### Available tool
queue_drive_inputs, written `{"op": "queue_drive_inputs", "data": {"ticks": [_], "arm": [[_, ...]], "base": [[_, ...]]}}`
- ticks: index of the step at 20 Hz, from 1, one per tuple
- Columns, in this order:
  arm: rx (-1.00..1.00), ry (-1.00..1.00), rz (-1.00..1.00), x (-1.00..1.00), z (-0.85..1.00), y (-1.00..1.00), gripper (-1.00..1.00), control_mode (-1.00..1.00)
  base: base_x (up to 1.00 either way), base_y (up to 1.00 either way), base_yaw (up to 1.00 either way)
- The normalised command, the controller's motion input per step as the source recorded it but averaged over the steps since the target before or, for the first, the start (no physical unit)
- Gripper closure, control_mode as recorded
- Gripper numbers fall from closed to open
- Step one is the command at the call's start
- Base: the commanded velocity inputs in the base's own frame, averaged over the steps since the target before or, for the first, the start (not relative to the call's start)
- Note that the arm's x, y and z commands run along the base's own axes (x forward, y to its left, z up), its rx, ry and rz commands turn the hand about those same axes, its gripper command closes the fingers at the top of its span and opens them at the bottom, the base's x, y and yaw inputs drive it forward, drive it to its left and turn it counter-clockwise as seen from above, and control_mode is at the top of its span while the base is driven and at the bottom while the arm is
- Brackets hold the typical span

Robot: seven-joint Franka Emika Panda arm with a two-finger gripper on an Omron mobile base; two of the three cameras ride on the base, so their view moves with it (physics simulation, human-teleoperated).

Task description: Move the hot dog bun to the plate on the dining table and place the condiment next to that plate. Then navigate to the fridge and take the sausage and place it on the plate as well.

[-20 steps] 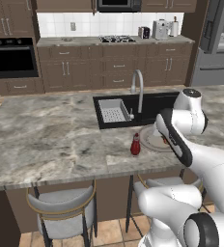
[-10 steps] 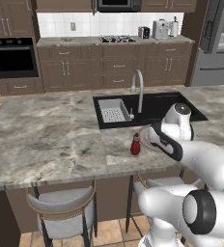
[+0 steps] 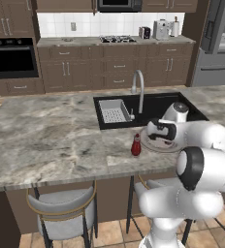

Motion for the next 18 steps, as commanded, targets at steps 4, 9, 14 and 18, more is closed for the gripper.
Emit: {"op": "queue_drive_inputs", "data": {"ticks": [4, 9, 14, 18], "arm": [[0.0, 0.0, 0.01, 0.11, -0.49, 0.0, 1.0, -1.0], [0.0, 0.0, 0.0, 0.11, -0.32, 0.0, 1.0, -1.0], [0.0, 0.0, 0.0, 0.24, -0.01, -0.02, -1.0, -1.0], [0.0, 0.0, 0.0, 0.33, 0.0, 0.0, -1.0, -1.0]], "base": [[0.0, 0.0, 0.0], [0.0, 0.0, 0.0], [0.0, 0.0, 0.0], [0.0, 0.0, 0.0]]}}
